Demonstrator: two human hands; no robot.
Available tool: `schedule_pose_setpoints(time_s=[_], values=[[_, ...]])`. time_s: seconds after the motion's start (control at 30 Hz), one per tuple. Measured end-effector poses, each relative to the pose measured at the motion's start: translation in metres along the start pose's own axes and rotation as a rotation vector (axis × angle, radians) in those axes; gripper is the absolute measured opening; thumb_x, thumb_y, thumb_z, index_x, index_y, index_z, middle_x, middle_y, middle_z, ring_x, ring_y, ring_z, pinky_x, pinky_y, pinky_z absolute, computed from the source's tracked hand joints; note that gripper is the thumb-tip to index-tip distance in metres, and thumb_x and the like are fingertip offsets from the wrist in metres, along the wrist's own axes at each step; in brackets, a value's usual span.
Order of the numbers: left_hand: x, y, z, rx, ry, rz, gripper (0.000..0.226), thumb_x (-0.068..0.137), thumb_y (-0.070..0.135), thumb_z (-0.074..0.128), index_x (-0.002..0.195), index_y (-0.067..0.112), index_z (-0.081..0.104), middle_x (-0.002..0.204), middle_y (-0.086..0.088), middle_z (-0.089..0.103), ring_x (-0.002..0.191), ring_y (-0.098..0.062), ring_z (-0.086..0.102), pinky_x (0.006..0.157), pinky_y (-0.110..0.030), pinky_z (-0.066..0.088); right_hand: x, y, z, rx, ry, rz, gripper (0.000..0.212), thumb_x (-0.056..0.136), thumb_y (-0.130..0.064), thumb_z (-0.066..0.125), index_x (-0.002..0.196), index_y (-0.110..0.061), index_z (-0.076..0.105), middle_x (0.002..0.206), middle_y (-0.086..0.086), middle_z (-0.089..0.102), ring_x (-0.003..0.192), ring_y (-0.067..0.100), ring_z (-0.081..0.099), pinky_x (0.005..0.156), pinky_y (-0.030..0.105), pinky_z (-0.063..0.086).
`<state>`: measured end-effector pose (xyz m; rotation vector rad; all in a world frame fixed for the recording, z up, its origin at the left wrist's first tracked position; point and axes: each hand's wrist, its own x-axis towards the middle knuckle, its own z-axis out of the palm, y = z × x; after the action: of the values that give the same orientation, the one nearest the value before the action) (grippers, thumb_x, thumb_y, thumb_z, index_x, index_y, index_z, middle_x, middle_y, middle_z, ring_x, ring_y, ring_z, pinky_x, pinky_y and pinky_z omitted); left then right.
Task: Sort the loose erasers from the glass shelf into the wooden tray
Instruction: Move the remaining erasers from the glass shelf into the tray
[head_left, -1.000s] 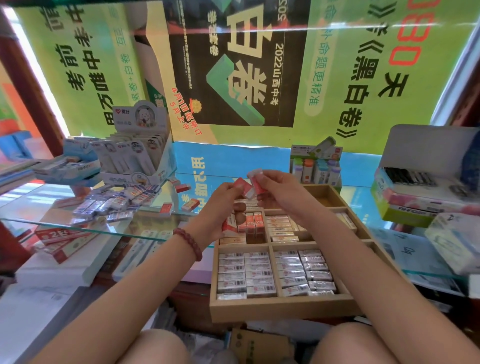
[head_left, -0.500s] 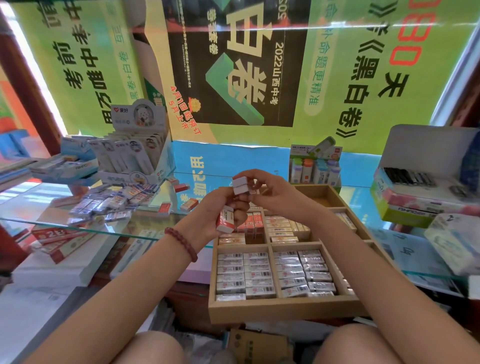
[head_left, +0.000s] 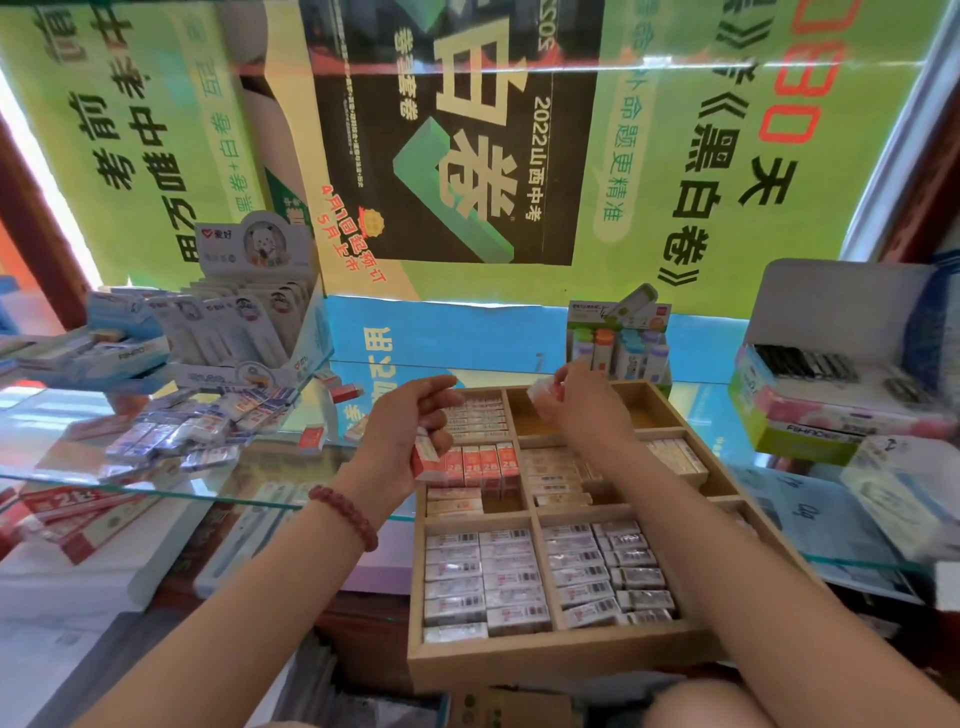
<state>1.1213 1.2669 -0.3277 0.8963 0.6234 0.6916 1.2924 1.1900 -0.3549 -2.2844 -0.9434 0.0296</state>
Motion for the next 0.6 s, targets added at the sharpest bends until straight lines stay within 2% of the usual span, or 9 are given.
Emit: schedule_pose_setpoints(time_s=[0.07,0.23,0.33,0.4,0.5,0.6], values=[[0.002,-0.001,-0.003,0.047,0.044,0.069,0.021,0.096,0.012,0.040,0.091,0.007,0.060,0.056,0.002,0.058,0.040,-0.004,0.033,0.033,-0.014,0.030,0.006,-0.004,0.007,-0.069,-0.048,0.048,0.029,0.089,-0.033,0.054,0.102,-0.008,0.058,0.086,0.007,0.065,0.078,0.022,0.063,0.070,0.035,0.054],[0.004,-0.009,-0.001,0.211,0.091,0.232,0.026,0.094,0.007,0.036,0.085,0.010,0.061,0.059,0.002,0.058,0.049,-0.007,0.032,0.039,-0.018,0.029,0.012,-0.019,0.020,-0.208,-0.160,0.005,0.027,0.092,-0.030,0.057,0.103,-0.006,0.057,0.098,0.009,0.064,0.090,0.024,0.061,0.066,0.031,0.045],[0.004,-0.012,-0.002,0.253,0.080,0.301,0.029,0.096,0.006,0.034,0.083,0.010,0.059,0.063,-0.001,0.057,0.049,-0.008,0.033,0.040,-0.018,0.030,0.015,-0.021,0.020,-0.159,-0.253,0.044,0.023,0.097,-0.030,0.047,0.093,-0.008,0.053,0.087,0.006,0.057,0.074,0.016,0.053,0.054,0.025,0.037],[0.004,-0.013,-0.002,0.264,0.080,0.320,0.030,0.097,0.006,0.033,0.083,0.010,0.059,0.064,-0.002,0.056,0.049,-0.008,0.033,0.040,-0.018,0.031,0.018,-0.021,0.015,-0.146,-0.342,0.054,0.021,0.097,-0.027,0.045,0.095,-0.008,0.054,0.081,0.004,0.054,0.072,0.015,0.050,0.052,0.023,0.035],[0.003,-0.013,-0.002,0.249,0.097,0.321,0.031,0.096,0.005,0.033,0.082,0.010,0.060,0.063,-0.001,0.056,0.049,-0.008,0.034,0.041,-0.018,0.031,0.023,-0.020,0.009,-0.141,-0.413,0.051,0.020,0.089,-0.018,0.055,0.102,-0.003,0.062,0.088,0.010,0.061,0.076,0.017,0.055,0.063,0.026,0.045],[0.002,-0.013,-0.001,0.241,0.121,0.310,0.030,0.095,0.005,0.034,0.080,0.011,0.060,0.063,0.000,0.056,0.048,-0.006,0.035,0.042,-0.018,0.032,0.026,-0.015,0.007,-0.088,-0.420,0.066,0.029,0.086,-0.017,0.063,0.109,-0.001,0.067,0.104,0.017,0.067,0.090,0.023,0.063,0.085,0.035,0.055]])
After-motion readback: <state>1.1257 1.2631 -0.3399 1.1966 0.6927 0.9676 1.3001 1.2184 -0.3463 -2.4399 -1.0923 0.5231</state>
